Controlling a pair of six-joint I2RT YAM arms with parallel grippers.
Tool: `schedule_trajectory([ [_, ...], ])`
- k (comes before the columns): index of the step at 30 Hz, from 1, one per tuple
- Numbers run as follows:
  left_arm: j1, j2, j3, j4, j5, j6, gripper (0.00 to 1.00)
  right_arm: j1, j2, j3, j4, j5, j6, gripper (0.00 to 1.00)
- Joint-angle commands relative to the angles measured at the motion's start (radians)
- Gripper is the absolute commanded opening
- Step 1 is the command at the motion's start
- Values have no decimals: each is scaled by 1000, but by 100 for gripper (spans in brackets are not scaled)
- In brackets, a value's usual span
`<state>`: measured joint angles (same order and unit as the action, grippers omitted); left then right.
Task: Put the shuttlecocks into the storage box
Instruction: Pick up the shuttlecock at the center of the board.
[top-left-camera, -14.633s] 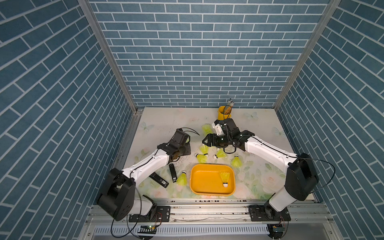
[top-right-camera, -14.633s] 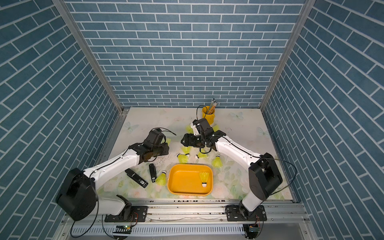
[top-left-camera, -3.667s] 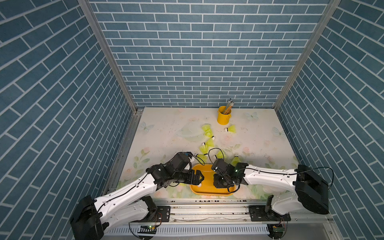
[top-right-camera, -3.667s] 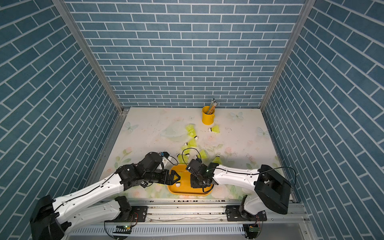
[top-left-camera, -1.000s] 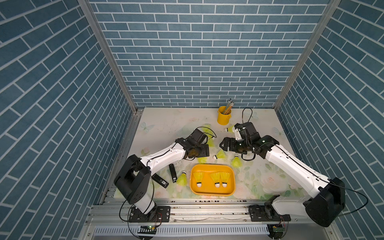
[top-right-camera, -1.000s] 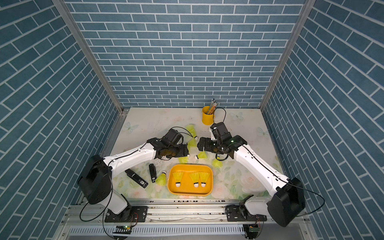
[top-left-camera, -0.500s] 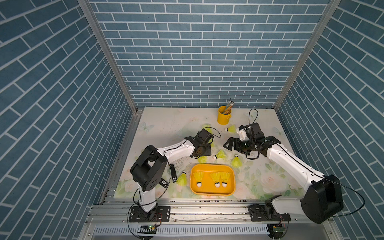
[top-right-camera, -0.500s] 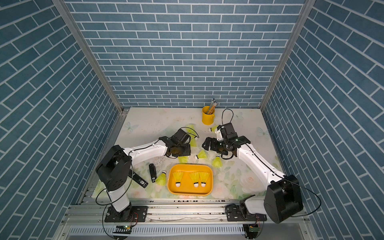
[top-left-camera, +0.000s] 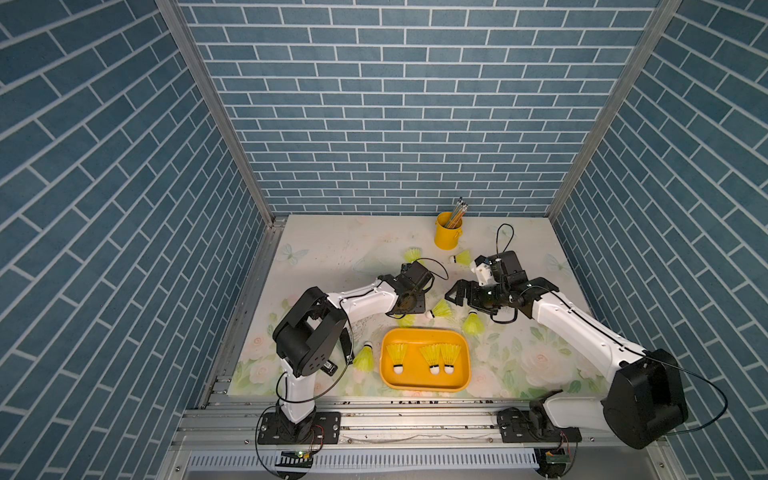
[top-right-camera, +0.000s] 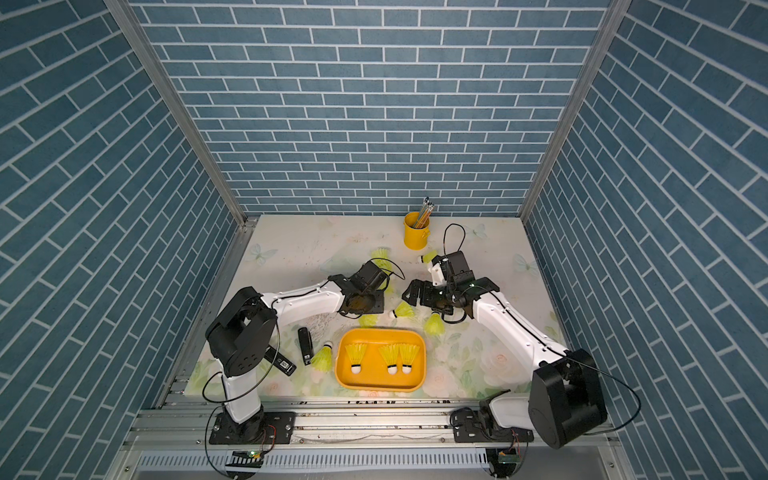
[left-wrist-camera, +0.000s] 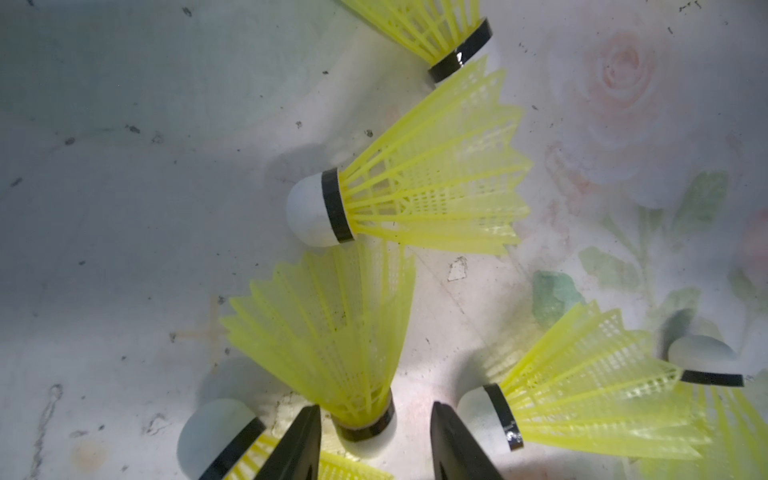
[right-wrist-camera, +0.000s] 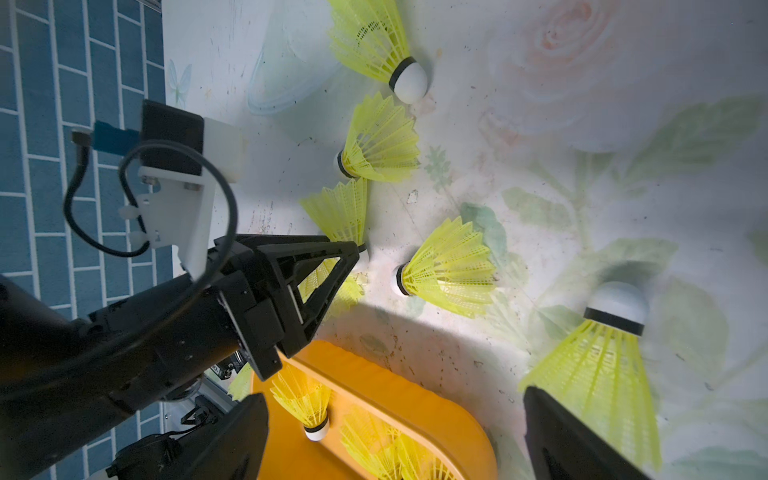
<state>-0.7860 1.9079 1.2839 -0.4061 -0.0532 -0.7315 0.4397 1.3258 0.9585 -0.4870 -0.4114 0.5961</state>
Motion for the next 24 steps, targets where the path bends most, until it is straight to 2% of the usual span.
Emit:
schedule_trajectory([
  [1,-5,38,24,-17,-36,24,47,-30,-7,-23,28,-32,-7,97],
  [9,-15,91,64,-42,-67,51,43,-73,3,-55,59,-49,0,96],
  [13,-15,95,66,-49,-91,59,35,-80,13,-59,72,-55,5,96],
  [19,-17,91,60,-48,-96,73,33,-82,27,-60,82,-56,13,95],
  [24,-19,88,57,-45,-100,81,23,-82,29,-69,99,-68,22,93],
])
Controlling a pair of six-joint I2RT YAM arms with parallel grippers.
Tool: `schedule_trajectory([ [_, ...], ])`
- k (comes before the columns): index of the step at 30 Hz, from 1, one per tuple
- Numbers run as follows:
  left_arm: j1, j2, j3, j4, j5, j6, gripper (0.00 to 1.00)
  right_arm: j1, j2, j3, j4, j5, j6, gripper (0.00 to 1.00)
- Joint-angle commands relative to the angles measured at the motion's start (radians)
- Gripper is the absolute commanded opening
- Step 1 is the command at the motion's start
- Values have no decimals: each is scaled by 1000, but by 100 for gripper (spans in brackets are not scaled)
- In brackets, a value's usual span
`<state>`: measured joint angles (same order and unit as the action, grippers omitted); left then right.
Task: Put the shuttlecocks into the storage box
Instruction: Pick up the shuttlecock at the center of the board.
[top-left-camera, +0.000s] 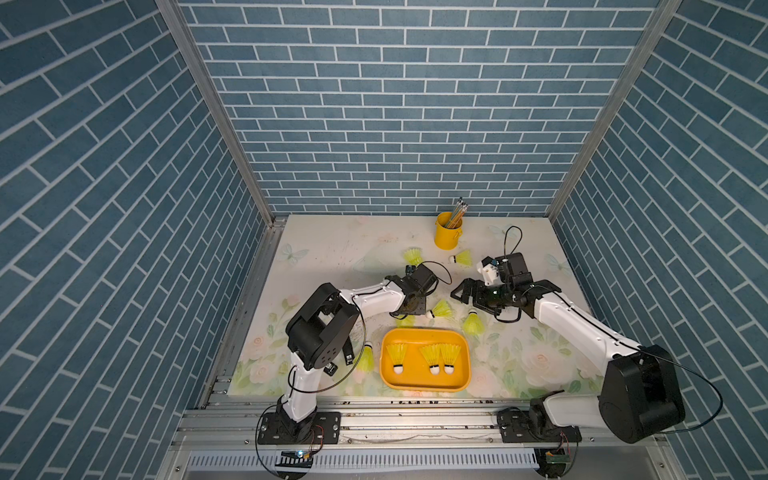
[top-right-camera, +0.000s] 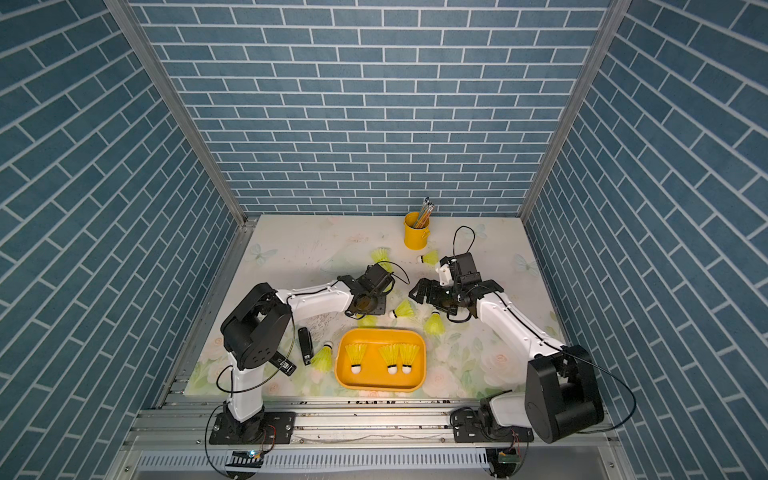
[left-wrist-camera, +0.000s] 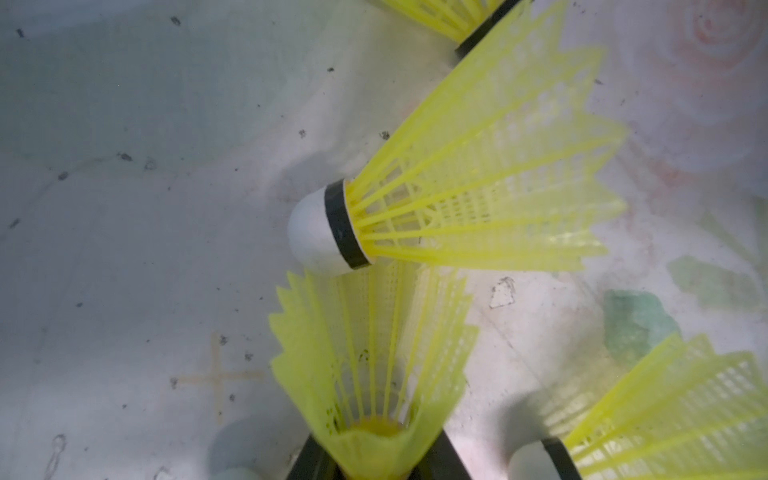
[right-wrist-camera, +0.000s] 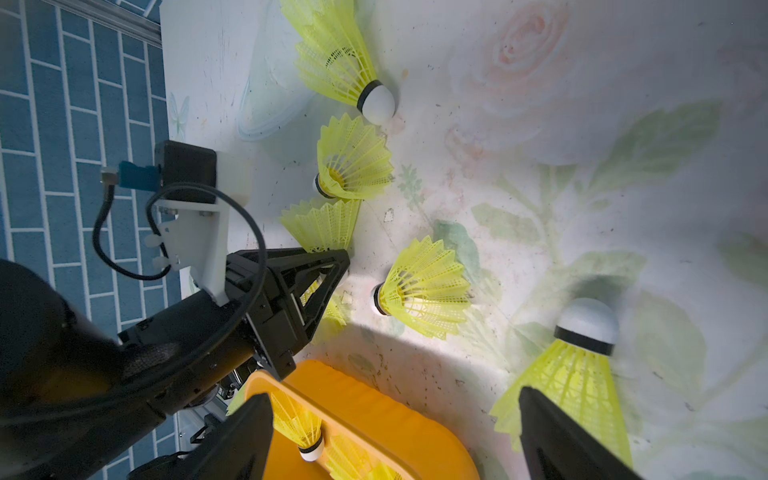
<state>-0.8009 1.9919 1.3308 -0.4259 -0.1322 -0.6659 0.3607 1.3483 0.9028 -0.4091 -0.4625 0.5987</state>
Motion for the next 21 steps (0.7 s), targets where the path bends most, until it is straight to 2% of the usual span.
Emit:
schedule_trajectory([
  [1,-6,2,10,-25,-23,15,23,-4,6,-15,25,-20,19,93],
  [21,-8,-150,13,-87,-49,17,23,-2,-49,20,8,-3,1,92],
])
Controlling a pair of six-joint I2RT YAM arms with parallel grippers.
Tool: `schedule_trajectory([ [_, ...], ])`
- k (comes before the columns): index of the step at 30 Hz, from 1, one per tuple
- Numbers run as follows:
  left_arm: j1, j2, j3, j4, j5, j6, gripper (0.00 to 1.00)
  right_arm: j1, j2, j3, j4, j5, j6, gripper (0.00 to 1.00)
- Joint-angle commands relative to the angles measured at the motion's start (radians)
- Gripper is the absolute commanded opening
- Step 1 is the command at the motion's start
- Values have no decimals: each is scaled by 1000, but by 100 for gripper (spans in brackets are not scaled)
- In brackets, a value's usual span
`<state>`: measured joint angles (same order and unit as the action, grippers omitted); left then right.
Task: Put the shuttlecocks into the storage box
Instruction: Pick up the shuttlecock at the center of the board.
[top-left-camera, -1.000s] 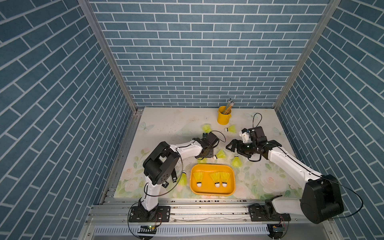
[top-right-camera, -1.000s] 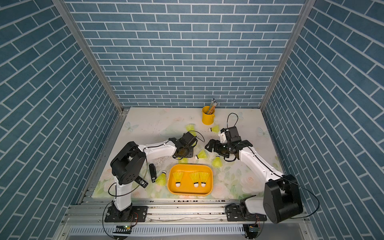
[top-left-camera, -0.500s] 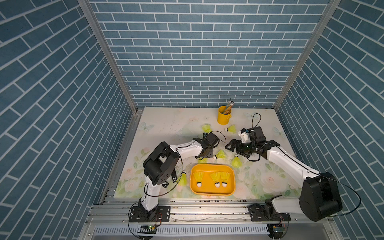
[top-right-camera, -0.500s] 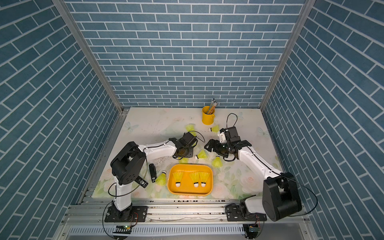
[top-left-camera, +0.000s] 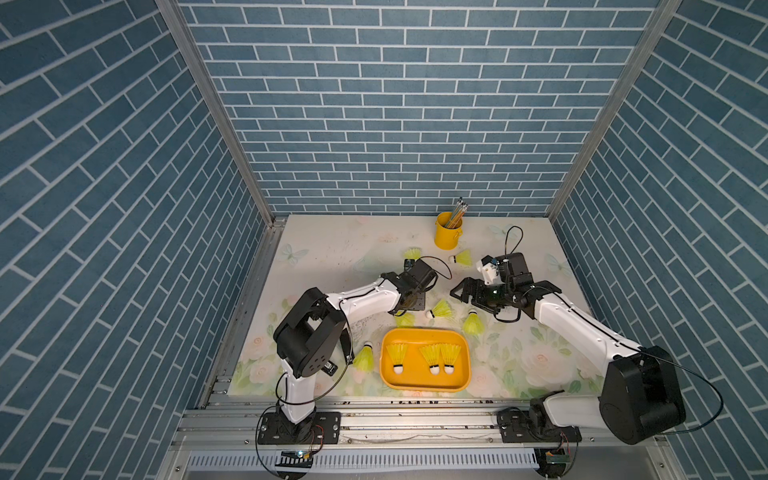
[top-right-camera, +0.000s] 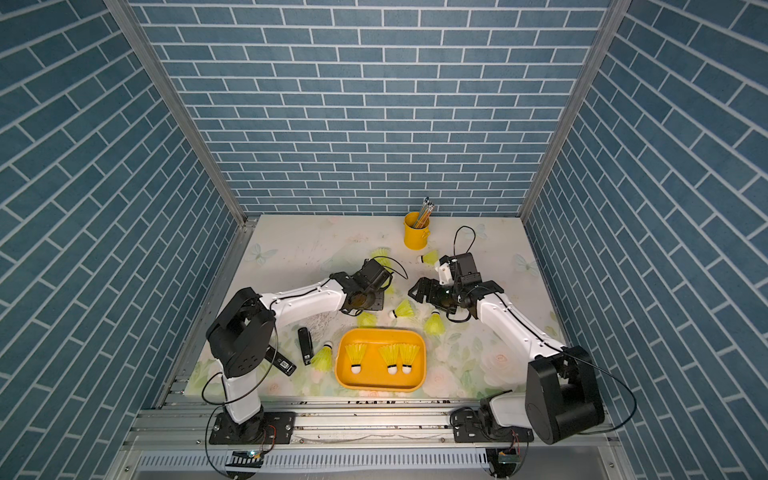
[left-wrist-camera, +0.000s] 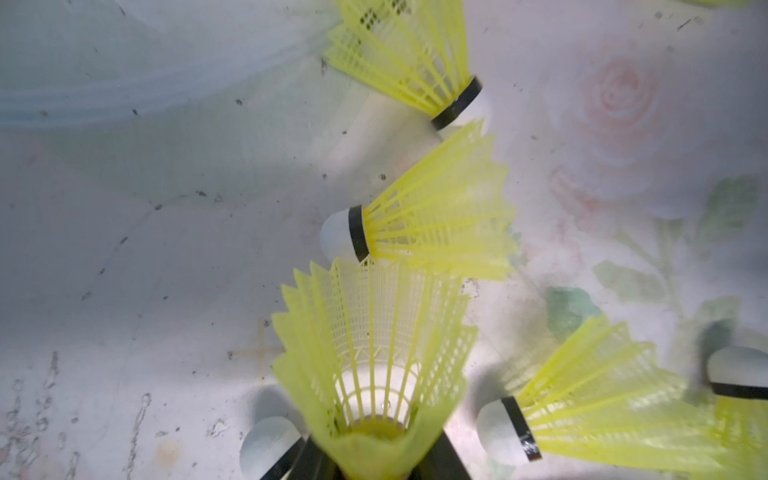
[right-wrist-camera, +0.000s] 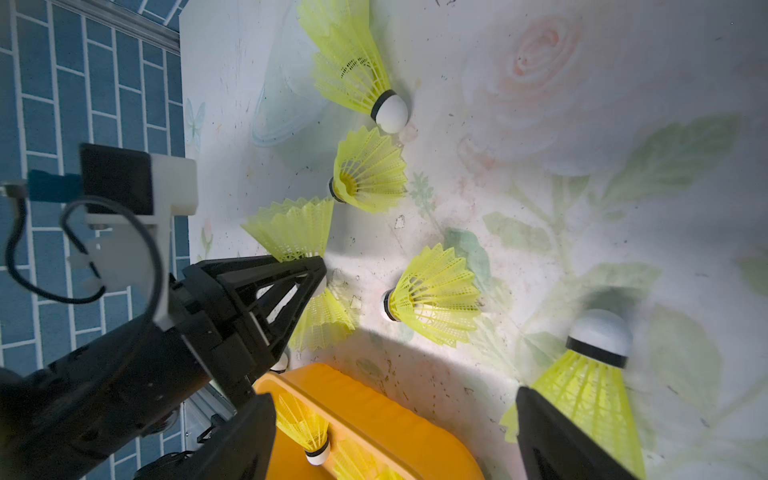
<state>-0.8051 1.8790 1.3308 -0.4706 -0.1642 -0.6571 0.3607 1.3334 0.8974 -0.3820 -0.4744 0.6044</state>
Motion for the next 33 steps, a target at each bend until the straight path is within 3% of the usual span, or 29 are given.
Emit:
schedule_trajectory([
  [1,-3,-47,14,-47,-17,8,23,0,-39,28,-25,15,-9,92],
  [13,-31,-205,-13,-111,18,-30,24,128,-75,62,-105,119,8,91],
  [26,-175,-474,-247,-148,80,-184,25,232,-166,24,-158,154,53,90],
  [33,-269,-542,-347,-114,116,-280,26,318,-218,-33,-161,179,110,89],
])
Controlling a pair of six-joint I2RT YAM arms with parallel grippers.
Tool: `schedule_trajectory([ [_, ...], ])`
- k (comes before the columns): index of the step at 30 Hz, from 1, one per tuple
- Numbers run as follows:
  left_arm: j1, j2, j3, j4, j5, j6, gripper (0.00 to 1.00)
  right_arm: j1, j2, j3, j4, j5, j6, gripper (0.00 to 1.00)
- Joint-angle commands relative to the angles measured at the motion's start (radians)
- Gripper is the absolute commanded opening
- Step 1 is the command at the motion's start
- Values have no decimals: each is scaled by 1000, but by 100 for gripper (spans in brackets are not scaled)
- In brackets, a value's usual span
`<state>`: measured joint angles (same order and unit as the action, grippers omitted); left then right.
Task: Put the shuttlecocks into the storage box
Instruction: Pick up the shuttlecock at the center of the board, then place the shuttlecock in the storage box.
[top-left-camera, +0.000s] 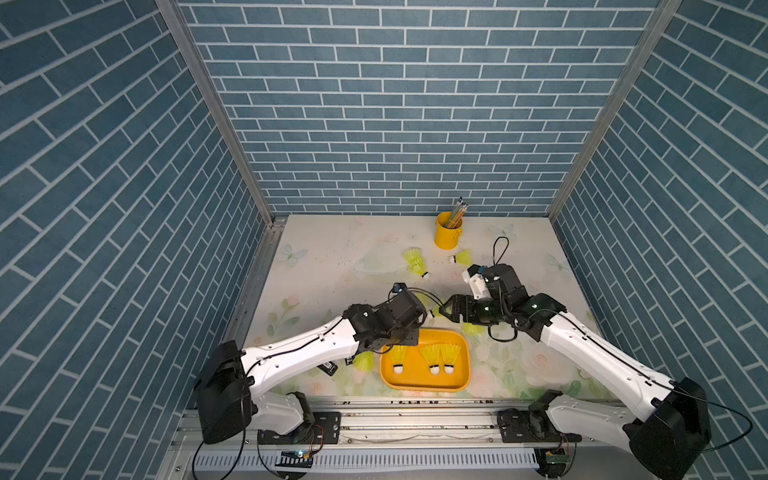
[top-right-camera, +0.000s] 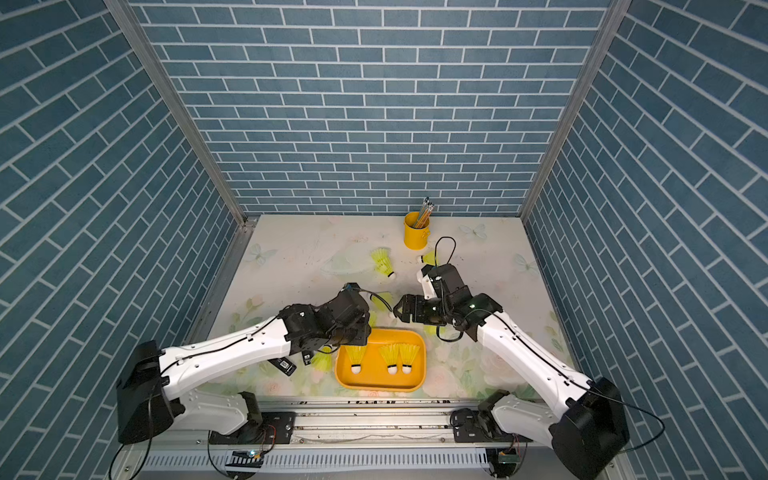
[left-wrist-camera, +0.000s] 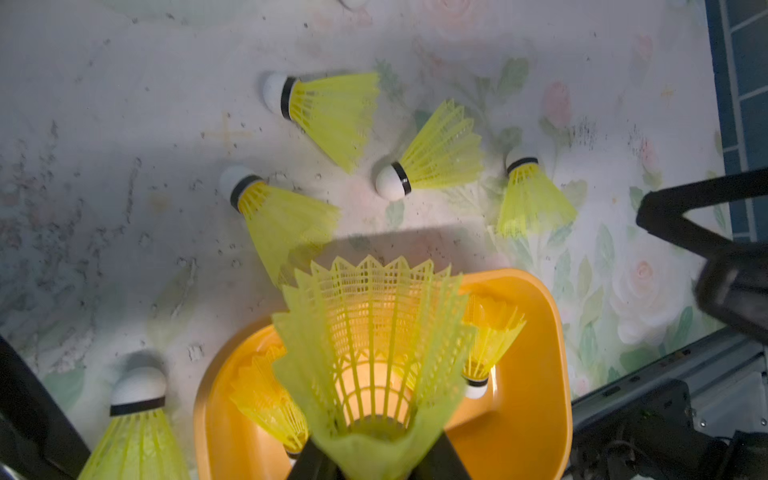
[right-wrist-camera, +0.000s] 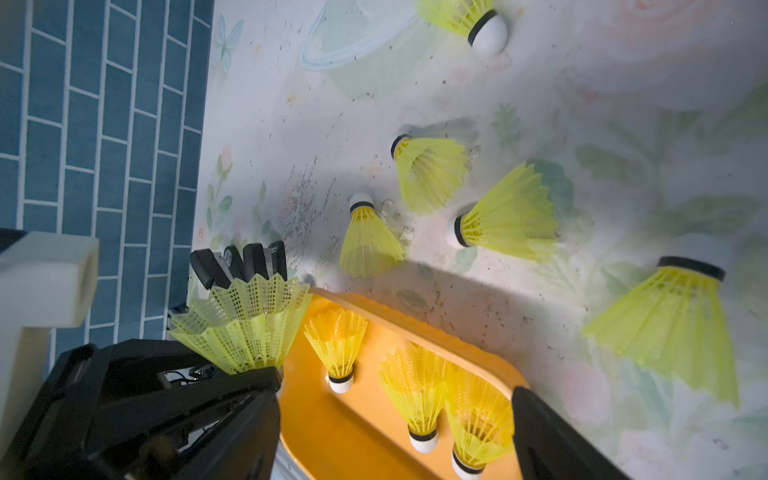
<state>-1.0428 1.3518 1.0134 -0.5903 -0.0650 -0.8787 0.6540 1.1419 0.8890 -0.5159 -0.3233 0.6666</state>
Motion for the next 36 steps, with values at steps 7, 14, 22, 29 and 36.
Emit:
schedule_trajectory([
  [7,-126,-12,-98,51,31,-147,26,74,-55,-73,-17,42,93,89],
  [14,-166,1,-133,72,20,-198,26,106,-73,-97,-28,39,114,87],
  [22,-168,31,-142,78,8,-209,26,133,-129,-111,-114,11,120,85],
  [29,-171,33,-166,87,6,-219,26,136,-183,-161,-148,-1,140,83],
  [36,-184,60,-159,83,-2,-222,26,136,-181,-170,-112,7,162,83],
])
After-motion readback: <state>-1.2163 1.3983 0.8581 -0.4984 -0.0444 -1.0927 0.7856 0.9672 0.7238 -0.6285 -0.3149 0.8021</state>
